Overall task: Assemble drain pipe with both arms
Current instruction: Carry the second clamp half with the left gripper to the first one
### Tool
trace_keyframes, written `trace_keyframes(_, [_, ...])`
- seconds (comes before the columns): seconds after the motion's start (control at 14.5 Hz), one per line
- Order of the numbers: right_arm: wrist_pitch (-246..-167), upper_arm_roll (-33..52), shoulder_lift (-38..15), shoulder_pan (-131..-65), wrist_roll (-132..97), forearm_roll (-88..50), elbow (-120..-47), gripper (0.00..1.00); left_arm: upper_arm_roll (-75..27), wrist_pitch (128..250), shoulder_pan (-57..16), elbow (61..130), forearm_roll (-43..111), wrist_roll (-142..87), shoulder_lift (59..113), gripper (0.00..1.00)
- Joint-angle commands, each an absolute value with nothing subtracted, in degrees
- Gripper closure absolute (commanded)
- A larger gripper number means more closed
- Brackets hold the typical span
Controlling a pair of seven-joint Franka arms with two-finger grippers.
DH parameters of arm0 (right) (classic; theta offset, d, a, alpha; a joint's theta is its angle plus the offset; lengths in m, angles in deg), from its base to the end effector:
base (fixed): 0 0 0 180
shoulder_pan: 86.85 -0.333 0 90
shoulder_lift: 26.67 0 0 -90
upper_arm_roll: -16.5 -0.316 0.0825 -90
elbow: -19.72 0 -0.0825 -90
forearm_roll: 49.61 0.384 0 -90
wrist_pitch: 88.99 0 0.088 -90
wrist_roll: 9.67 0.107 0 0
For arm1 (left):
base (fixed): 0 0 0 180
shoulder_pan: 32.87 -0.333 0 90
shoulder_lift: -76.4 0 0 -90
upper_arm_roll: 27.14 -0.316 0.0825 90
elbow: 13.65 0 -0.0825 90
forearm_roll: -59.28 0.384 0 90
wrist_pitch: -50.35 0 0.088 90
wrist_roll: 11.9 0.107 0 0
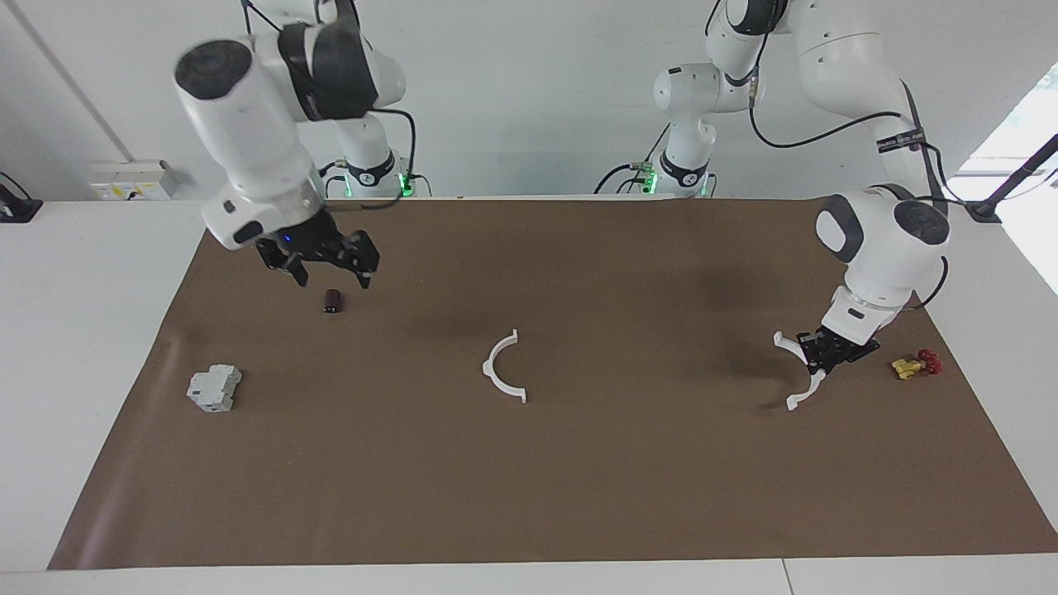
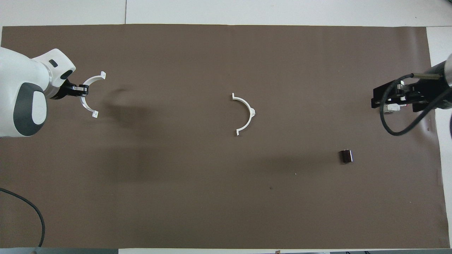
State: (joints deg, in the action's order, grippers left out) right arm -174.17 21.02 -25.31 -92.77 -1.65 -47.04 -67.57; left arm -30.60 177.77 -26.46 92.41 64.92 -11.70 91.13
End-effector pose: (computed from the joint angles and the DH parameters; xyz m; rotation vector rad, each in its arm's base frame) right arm 0.5530 0.0192 0.6265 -3.0972 0.1754 0.0990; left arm 0.6313 -0.0317 0.3963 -3.0375 0.1721 -0.1799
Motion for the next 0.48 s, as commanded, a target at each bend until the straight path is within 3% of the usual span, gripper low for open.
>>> trace_keyframes(0.0, [-174.76,20.29,-26.31,-90.64,-3.52,-48.03,-71.48,0.0,-31.27,175.69,-20.15,90.68,68.86,-23.2,91.52,1.0])
trace_keyframes(0.41, [-179.16,19.41,-26.67,-90.11,-5.02,-50.67,-73.88,0.0,-31.27,172.87,-7.05,88.04,68.86,-41.58,92.83,1.0])
